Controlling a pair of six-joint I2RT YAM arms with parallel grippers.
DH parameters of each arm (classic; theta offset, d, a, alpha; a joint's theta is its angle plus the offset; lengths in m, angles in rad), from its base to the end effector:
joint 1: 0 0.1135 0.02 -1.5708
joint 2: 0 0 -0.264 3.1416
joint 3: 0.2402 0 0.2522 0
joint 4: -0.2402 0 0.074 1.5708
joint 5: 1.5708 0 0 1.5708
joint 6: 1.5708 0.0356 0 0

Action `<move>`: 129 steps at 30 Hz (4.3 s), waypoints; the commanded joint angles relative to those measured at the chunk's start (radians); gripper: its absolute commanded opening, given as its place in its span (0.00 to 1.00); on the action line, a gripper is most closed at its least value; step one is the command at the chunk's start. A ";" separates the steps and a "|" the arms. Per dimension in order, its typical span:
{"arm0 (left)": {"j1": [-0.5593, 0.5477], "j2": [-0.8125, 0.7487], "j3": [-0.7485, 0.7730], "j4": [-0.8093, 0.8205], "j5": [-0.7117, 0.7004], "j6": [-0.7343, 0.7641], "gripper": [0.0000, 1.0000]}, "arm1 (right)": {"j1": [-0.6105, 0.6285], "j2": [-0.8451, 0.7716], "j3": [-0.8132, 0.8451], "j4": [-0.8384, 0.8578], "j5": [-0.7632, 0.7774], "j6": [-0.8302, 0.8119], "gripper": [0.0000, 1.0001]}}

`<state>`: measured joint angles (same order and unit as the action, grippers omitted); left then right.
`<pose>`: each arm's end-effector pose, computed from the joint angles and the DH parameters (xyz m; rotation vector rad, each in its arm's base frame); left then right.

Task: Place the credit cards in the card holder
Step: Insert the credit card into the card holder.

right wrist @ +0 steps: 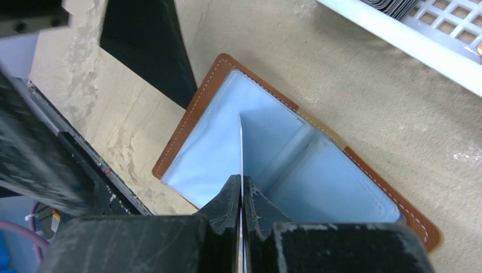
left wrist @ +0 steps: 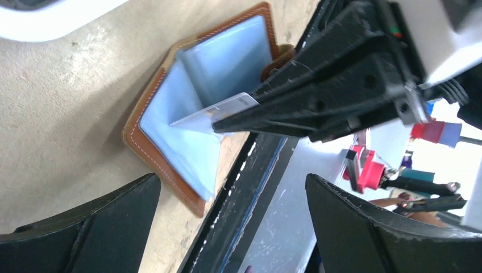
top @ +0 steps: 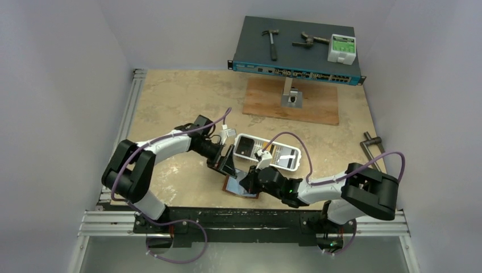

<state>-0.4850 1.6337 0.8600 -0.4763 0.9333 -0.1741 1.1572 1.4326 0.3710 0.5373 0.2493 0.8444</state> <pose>0.2377 -0.1576 0.1584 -0.6482 -2.6864 1.4571 0.1083 0.2248 0.1360 -0.1871 2.2154 0.9271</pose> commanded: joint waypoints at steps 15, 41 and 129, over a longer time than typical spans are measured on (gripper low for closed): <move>0.046 -0.405 0.287 -0.509 -0.115 0.711 1.00 | -0.092 -0.221 -0.079 0.105 -0.132 -0.052 0.00; -0.280 -0.276 0.084 -0.133 -0.180 0.826 0.81 | -0.111 0.091 -0.088 0.444 -0.218 0.004 0.00; -0.495 -0.066 -0.065 -0.071 -0.604 1.492 0.17 | -0.225 -0.376 -0.130 -0.238 -0.070 -0.020 0.27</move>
<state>-0.9768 1.5543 0.8253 -0.5404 0.3588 1.3228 0.9680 1.0702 0.2108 0.3370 0.2016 0.8783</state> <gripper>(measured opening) 0.175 0.318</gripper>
